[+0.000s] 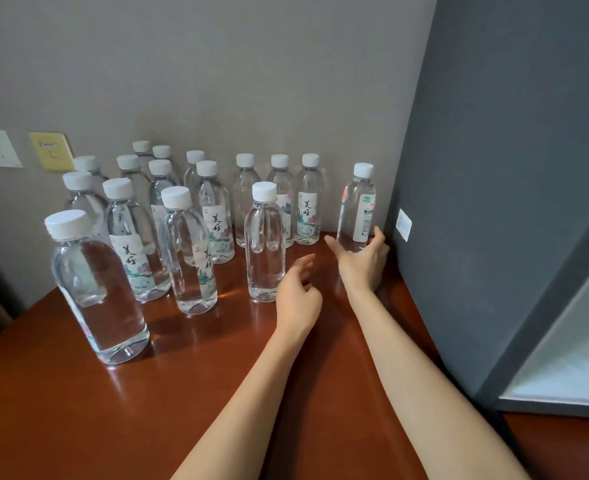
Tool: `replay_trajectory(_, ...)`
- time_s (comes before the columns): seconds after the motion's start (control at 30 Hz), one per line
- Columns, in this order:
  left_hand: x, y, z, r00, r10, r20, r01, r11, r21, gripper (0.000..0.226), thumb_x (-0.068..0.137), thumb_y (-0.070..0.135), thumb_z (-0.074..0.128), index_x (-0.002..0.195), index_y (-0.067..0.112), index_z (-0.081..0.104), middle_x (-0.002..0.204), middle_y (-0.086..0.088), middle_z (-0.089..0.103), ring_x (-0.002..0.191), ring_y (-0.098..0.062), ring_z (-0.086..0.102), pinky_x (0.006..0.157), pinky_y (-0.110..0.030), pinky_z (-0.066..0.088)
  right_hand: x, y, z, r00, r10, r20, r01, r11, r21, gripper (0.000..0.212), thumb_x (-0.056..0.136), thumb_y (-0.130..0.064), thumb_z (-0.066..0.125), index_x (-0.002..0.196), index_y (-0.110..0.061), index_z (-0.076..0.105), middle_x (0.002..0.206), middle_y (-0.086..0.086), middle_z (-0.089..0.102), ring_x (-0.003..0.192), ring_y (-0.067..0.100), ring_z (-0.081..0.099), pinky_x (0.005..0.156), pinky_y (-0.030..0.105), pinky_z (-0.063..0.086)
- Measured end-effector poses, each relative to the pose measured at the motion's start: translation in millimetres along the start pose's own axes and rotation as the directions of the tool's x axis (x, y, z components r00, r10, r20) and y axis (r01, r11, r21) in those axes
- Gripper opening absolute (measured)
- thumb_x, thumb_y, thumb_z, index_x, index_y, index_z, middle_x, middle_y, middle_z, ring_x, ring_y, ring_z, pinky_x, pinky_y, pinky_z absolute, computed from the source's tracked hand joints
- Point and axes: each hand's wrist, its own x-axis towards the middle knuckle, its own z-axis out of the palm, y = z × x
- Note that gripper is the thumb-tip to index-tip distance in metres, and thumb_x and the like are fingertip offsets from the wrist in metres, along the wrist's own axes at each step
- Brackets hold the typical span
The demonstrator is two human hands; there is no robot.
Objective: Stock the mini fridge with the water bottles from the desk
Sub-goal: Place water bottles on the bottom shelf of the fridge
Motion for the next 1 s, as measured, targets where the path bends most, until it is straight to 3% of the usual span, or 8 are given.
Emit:
replay_trajectory(0.23,7.8,-4.1,3.6,1.000,0.012,0.006,-0.013,0.999,0.040,0.062,0.079,-0.012,0.037,0.132,0.016,0.054,0.129,0.001,0.060,0.120,-0.010,0.054,0.095,-0.018,0.045,29.2,0.0,17.1,0.996,0.074,-0.049,-0.078,0.994,-0.077,0.087,0.062,-0.043,0.087,0.127,-0.011,0.039,0.129,0.015,0.049,0.116,0.037,0.052,0.085,0.044,0.047)
replay_trajectory(0.37,7.6,-2.9,2.0,1.000,0.012,0.011,-0.013,0.999,0.038,0.061,0.081,-0.010,0.039,0.133,0.016,0.053,0.131,0.000,0.058,0.119,-0.010,0.053,0.091,-0.014,0.042,26.7,4.3,16.9,0.998,0.048,-0.030,-0.046,0.997,0.064,0.080,0.071,-0.032,0.083,0.127,-0.006,0.033,0.127,0.012,0.056,0.108,0.033,0.059,0.074,0.034,0.040)
replay_trajectory(0.47,2.8,-0.2,3.2,0.999,0.037,0.022,-0.038,0.998,0.043,0.060,0.082,-0.009,0.040,0.136,0.015,0.050,0.135,0.000,0.055,0.121,-0.012,0.053,0.096,-0.019,0.043,17.7,4.6,9.5,0.996,0.045,0.076,-0.062,0.972,0.226,0.070,0.082,-0.030,0.076,0.129,-0.006,0.030,0.119,0.008,0.060,0.104,0.029,0.061,0.078,0.031,0.043)
replay_trajectory(0.6,-6.0,2.1,3.3,0.998,0.059,-0.002,-0.059,0.998,-0.003,0.054,0.089,-0.004,0.042,0.140,0.014,0.045,0.141,-0.001,0.050,0.123,-0.014,0.052,0.097,-0.017,0.039,1.2,-1.0,-5.2,0.951,0.147,0.273,-0.287,0.751,0.595,0.043,0.098,-0.028,0.054,0.130,-0.006,0.036,0.130,0.014,0.055,0.113,0.027,0.060,0.090,0.027,0.052)
replay_trajectory(0.67,-11.7,3.0,1.2,0.999,0.029,-0.027,-0.031,0.996,-0.086,0.050,0.094,-0.001,0.043,0.141,0.013,0.043,0.142,-0.001,0.049,0.122,-0.012,0.050,0.100,-0.019,0.037,-9.1,-3.5,-17.9,0.914,0.160,0.373,-0.384,0.639,0.667,0.030,0.101,-0.028,0.049,0.124,-0.011,0.042,0.123,0.017,0.058,0.098,0.029,0.066,0.082,0.034,0.057)
replay_trajectory(0.77,-25.0,4.9,-1.0,0.999,-0.003,-0.036,-0.003,0.989,-0.147,0.043,0.098,0.004,0.044,0.139,0.012,0.046,0.141,-0.002,0.050,0.121,-0.007,0.048,0.106,-0.022,0.034,-30.8,-6.4,-41.6,0.854,0.137,0.502,-0.490,0.535,0.688,0.034,0.102,-0.030,0.045,0.128,-0.008,0.048,0.100,0.016,0.065,0.069,0.019,0.068,0.062,0.028,0.058)
replay_trajectory(0.93,-53.3,11.3,-2.2,0.998,-0.055,-0.013,0.050,0.959,-0.279,0.035,0.101,0.016,0.045,0.135,0.008,0.052,0.135,-0.006,0.056,0.127,-0.017,0.051,0.112,-0.040,0.037,-68.1,-14.3,-82.5,0.717,0.049,0.695,-0.630,0.473,0.616,0.051,0.079,-0.059,0.059,0.095,-0.013,0.073,0.084,0.015,0.072,0.070,0.026,0.067,0.067,0.030,0.054)
replay_trajectory(1.0,-67.6,16.5,-4.7,1.000,-0.025,0.010,0.026,0.957,-0.290,0.034,0.102,0.020,0.043,0.131,0.007,0.056,0.132,-0.004,0.059,0.125,-0.016,0.053,0.110,-0.037,0.038,-82.9,-16.7,-95.8,0.667,0.024,0.744,-0.669,0.459,0.585,0.057,0.073,-0.061,0.061,0.097,-0.011,0.071,0.080,0.013,0.071,0.064,0.020,0.067,0.064,0.028,0.055)
